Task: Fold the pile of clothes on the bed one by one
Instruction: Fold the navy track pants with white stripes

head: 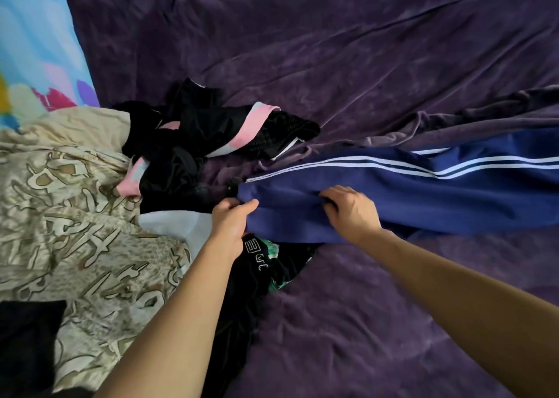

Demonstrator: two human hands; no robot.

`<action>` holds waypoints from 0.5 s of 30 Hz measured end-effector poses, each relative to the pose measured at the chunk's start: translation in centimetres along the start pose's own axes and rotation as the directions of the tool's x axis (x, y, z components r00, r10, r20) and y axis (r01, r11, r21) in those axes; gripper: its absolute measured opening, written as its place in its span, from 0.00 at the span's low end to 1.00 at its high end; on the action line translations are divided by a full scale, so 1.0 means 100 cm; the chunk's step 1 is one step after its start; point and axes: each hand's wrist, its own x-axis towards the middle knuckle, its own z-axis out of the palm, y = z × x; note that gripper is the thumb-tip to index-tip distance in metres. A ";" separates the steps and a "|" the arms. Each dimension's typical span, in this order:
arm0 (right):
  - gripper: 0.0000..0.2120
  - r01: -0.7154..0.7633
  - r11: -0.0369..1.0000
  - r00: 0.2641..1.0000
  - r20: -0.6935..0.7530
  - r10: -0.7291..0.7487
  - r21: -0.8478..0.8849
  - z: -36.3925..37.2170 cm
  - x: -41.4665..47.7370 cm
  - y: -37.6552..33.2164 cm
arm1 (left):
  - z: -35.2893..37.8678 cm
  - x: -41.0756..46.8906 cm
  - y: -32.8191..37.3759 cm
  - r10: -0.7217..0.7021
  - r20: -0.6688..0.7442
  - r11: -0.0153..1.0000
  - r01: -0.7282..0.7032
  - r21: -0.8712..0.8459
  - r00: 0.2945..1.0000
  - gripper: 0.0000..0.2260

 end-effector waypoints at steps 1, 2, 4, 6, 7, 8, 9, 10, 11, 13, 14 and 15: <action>0.11 0.057 0.998 0.998 -0.030 -0.057 -0.004 -0.001 -0.011 0.006 | -0.004 0.001 -0.005 -0.017 -0.025 0.998 0.019 0.067 1.000 0.08; 0.12 0.102 0.994 0.995 -0.011 -0.103 -0.027 -0.001 -0.021 0.013 | -0.007 0.001 -0.012 -0.045 -0.055 0.988 0.052 0.145 0.997 0.08; 0.14 0.102 0.991 0.986 0.137 -0.090 -0.082 0.001 -0.039 0.026 | -0.010 0.002 -0.025 -0.098 -0.139 0.967 0.127 0.221 0.985 0.08; 0.19 0.077 0.989 0.963 0.268 -0.040 -0.129 0.008 -0.048 0.037 | -0.007 0.003 -0.027 -0.090 -0.236 0.977 0.131 0.166 0.968 0.06; 0.21 0.085 0.986 0.946 0.323 -0.034 -0.146 0.012 -0.049 0.039 | -0.003 0.004 -0.026 -0.075 -0.268 0.986 0.111 0.122 0.960 0.11; 0.24 0.106 0.982 0.925 0.377 -0.039 -0.158 0.014 -0.049 0.037 | 0.001 0.005 -0.026 -0.043 -0.279 0.990 0.077 0.115 0.959 0.16; 0.26 0.126 0.978 0.904 0.425 -0.045 -0.164 0.017 -0.049 0.034 | 0.007 0.005 -0.027 0.005 -0.266 0.987 0.038 0.156 0.964 0.21; 0.27 0.135 0.978 0.888 0.457 -0.048 -0.160 0.020 -0.049 0.030 | 0.013 0.005 -0.029 0.041 -0.233 0.976 0.011 0.216 0.972 0.23; 0.28 0.125 0.982 0.880 0.472 -0.044 -0.142 0.023 -0.050 0.026 | 0.017 0.005 -0.031 0.057 -0.199 0.960 0.001 0.279 0.978 0.23; 0.29 0.059 0.995 0.895 0.446 -0.016 -0.082 0.023 -0.053 0.022 | 0.018 0.009 -0.032 0.061 -0.201 0.930 0.017 0.368 0.978 0.16; 0.29 0.009 0.999 0.911 0.412 0.011 -0.047 0.020 -0.055 0.024 | 0.015 0.011 -0.030 0.080 -0.227 0.919 0.016 0.394 0.971 0.12; 0.29 -0.043 0.999 0.926 0.375 0.046 -0.017 0.016 -0.059 0.029 | 0.010 0.013 -0.026 0.113 -0.251 0.907 0.003 0.420 0.961 0.09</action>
